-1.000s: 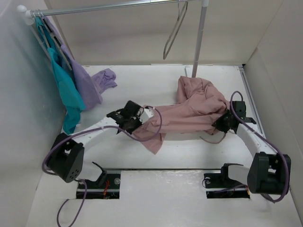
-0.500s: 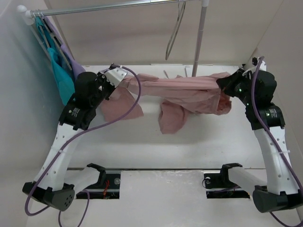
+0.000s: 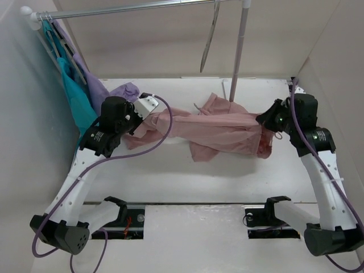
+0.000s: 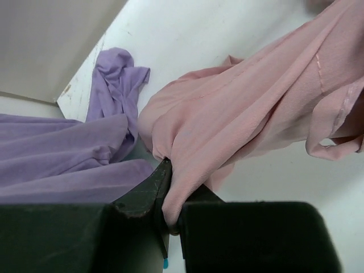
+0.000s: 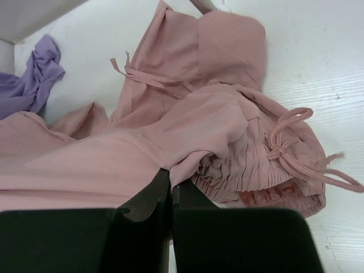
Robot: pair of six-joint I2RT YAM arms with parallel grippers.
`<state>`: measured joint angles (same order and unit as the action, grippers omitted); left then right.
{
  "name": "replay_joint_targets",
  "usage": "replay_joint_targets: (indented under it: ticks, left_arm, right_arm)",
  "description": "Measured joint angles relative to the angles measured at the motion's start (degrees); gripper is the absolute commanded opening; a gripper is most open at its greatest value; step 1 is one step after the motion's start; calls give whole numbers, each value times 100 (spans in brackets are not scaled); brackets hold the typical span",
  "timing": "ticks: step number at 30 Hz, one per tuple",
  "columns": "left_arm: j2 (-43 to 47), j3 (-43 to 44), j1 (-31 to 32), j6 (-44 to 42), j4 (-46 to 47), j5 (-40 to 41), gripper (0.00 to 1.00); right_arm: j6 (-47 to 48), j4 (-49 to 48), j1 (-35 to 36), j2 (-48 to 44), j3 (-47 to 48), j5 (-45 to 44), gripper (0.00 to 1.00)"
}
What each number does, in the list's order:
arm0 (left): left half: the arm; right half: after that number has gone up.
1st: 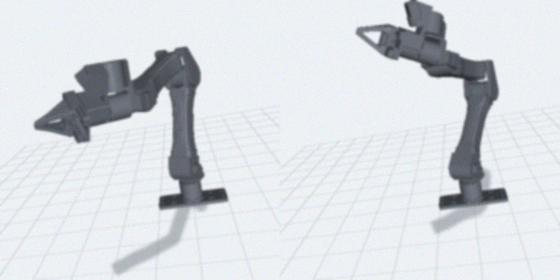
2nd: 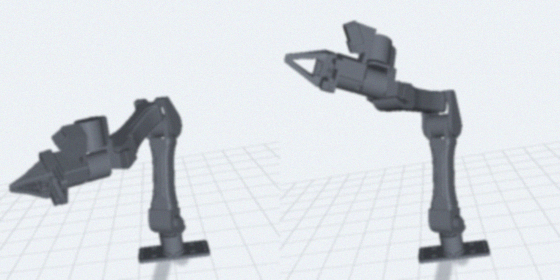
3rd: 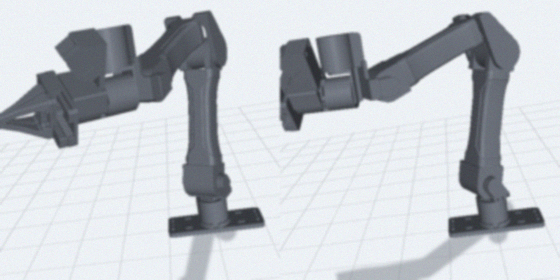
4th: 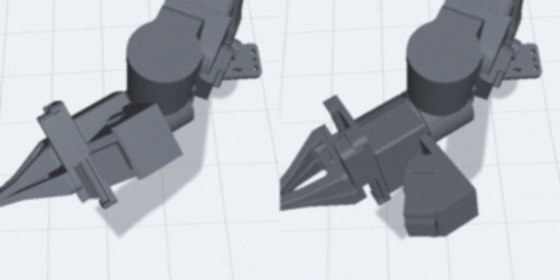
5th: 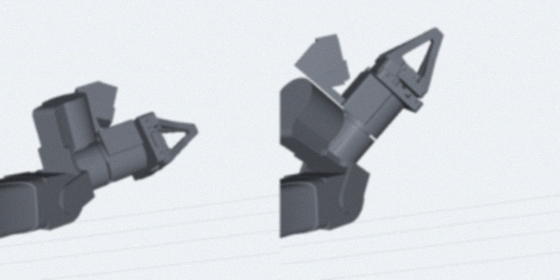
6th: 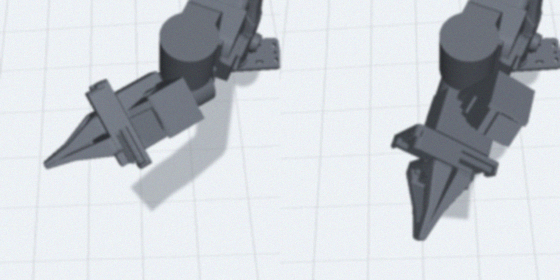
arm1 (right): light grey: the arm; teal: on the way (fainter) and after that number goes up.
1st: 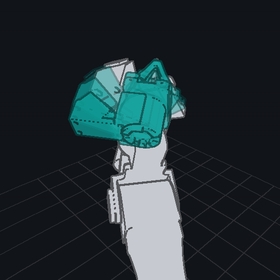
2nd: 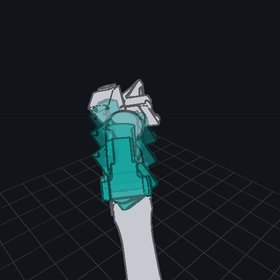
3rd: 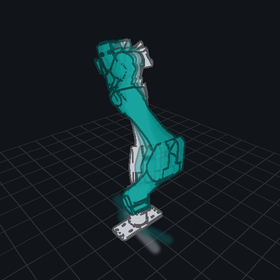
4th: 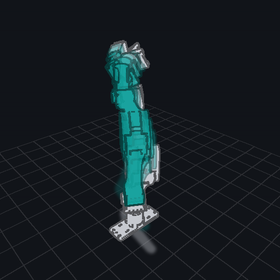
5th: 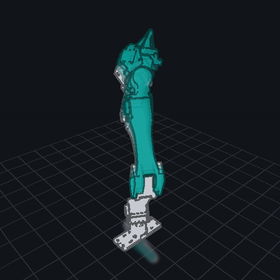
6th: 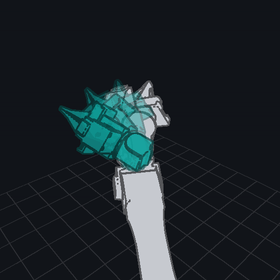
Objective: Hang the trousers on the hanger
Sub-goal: Flatten out the trousers at the center of the board.
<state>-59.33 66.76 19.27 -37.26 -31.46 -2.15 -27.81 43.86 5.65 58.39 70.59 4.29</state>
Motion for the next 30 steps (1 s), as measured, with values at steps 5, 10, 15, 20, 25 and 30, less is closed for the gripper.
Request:
replay_joint_targets:
  ticks: [5, 10, 15, 20, 25, 30]
  left_arm:
    - [79, 341, 20, 225, 74, -142, 0]
    - [-140, 533, 24, 385, 330, -258, 0]
    - [-1156, 1014, 22, 459, 378, -87, 0]
    - [-1886, 1257, 155, 461, 437, 693, 73]
    - [-2494, 1250, 428, 758, 151, 1091, 75]
    - [-1958, 660, 748, 951, -225, 236, 65]
  right_arm:
    - [-4, 192, 0, -675, 208, -138, 0]
    - [2, 37, -28, -673, 295, -258, 0]
    - [68, -234, -365, 702, 831, -61, 0]
    - [254, -273, -767, 1580, 1272, -315, 0]
    - [520, -271, -1233, 1672, 1447, -778, 0]
    - [739, -348, -1233, 1862, 1388, -866, 0]
